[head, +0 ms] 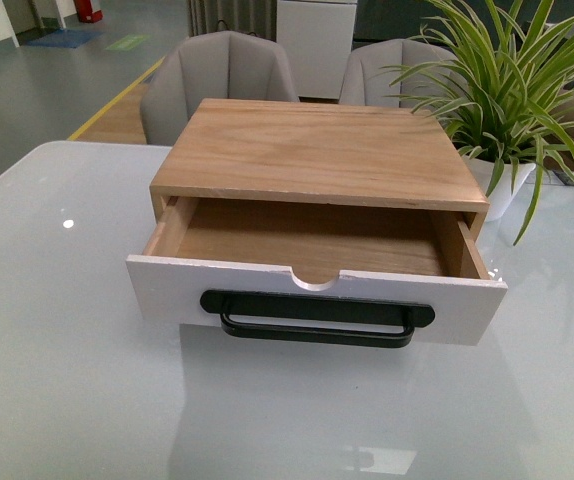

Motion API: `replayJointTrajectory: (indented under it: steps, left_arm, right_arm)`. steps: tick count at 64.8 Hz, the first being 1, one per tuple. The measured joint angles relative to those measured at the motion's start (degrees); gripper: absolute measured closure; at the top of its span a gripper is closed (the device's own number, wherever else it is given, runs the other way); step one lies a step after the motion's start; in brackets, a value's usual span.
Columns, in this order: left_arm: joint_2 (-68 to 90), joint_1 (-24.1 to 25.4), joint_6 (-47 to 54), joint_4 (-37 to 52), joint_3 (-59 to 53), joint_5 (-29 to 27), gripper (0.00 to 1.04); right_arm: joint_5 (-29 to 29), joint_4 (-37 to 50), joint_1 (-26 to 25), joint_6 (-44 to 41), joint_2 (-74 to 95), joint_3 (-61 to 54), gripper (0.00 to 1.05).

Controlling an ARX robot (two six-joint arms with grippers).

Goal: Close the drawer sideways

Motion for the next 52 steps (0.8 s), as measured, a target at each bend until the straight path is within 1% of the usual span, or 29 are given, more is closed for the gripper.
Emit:
replayJointTrajectory:
  steps: [50,51,52]
  left_arm:
    - [0.0,0.0,0.0,0.0,0.0,0.0,0.09]
    - [0.42,0.26,0.09,-0.79,0.22,0.98,0.09]
    - [1.68,0.9,0.7,-3.72,1.2,3.32,0.09]
  right_arm:
    - [0.02,0.0,0.0,0.0,0.0,0.0,0.09]
    - [-0.31,-0.11,-0.07,-0.02,0.07,0.07,0.09]
    - [-3.37,-2.73,-0.79,-2.1,1.14,0.83,0.09]
